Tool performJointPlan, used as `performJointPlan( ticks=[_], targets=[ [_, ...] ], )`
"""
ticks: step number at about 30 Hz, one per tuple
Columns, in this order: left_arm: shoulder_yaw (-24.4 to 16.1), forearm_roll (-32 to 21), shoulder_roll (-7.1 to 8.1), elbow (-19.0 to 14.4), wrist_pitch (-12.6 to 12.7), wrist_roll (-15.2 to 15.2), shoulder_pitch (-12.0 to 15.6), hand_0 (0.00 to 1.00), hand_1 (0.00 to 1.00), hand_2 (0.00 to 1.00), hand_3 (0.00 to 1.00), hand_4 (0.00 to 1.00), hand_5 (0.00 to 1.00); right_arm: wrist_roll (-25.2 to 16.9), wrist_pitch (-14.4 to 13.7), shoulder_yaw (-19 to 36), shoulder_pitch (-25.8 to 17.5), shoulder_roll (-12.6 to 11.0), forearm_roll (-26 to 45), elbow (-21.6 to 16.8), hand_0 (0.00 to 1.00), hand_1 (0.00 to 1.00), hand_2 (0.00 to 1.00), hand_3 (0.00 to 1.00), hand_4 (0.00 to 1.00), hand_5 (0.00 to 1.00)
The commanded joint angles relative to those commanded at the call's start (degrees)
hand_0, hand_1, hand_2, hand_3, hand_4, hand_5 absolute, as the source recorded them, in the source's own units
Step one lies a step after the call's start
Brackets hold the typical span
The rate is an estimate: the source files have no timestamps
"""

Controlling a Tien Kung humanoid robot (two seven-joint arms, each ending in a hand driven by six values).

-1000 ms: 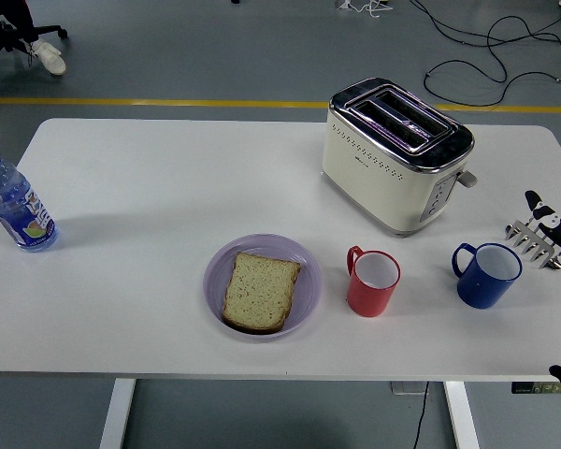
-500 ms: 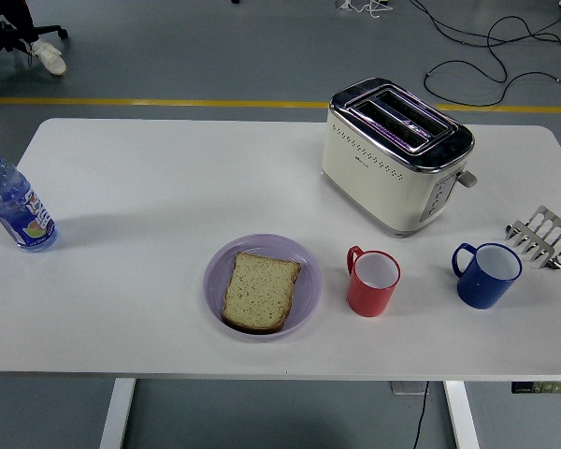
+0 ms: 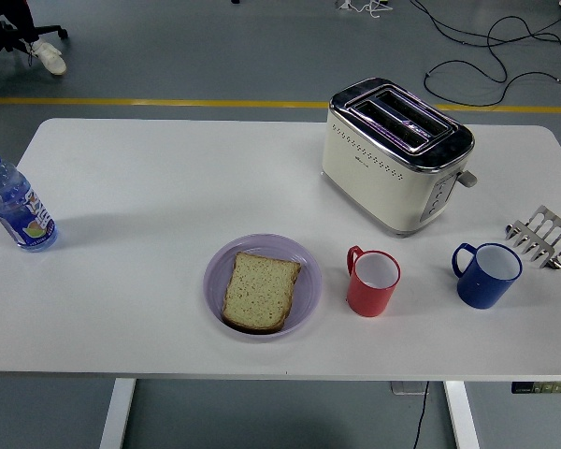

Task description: Pick up the cup,pour liquid into bread,place the cup on the desk

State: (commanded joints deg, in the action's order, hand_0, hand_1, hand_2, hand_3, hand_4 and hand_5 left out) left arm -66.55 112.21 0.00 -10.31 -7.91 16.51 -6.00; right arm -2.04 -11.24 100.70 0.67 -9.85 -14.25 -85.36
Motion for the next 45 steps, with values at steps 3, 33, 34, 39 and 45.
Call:
performJointPlan(
  ticks=[3,33,34,39,45],
  targets=[
    [0.05,-0.16,0.00,0.00,0.04,-0.01,0.05,0.657,0.690,0.708,0.590,0.295,0.895,0.17,-0.06,0.13,0.05,0.04,0.18,-0.03,0.595,0.535,0.609,0.583,0.651,0.082],
    [0.01,-0.16,0.00,0.00,-0.01,0.15,0.06,0.656,0.689,0.708,0.590,0.295,0.898,1.37,-1.74,-0.93,0.60,0.99,-0.60,1.78,0.581,0.518,0.598,0.581,0.598,0.035],
    [-0.04,-0.05,0.00,0.00,-0.01,0.14,0.05,0.656,0.689,0.708,0.590,0.295,0.898,1.46,-1.70,-0.97,0.64,1.02,-0.65,1.83,0.581,0.518,0.598,0.581,0.598,0.035],
    [-0.10,0.20,0.00,0.00,-0.03,0.14,0.22,0.656,0.689,0.708,0.590,0.295,0.899,1.62,-1.54,-1.20,0.71,0.89,-0.85,1.92,0.580,0.518,0.598,0.581,0.595,0.029],
    [-0.28,0.80,0.00,0.00,-0.12,0.18,0.60,0.656,0.689,0.707,0.590,0.293,0.900,1.57,-0.97,-1.68,0.68,0.87,-0.71,2.12,0.580,0.516,0.598,0.581,0.594,0.023]
  ],
)
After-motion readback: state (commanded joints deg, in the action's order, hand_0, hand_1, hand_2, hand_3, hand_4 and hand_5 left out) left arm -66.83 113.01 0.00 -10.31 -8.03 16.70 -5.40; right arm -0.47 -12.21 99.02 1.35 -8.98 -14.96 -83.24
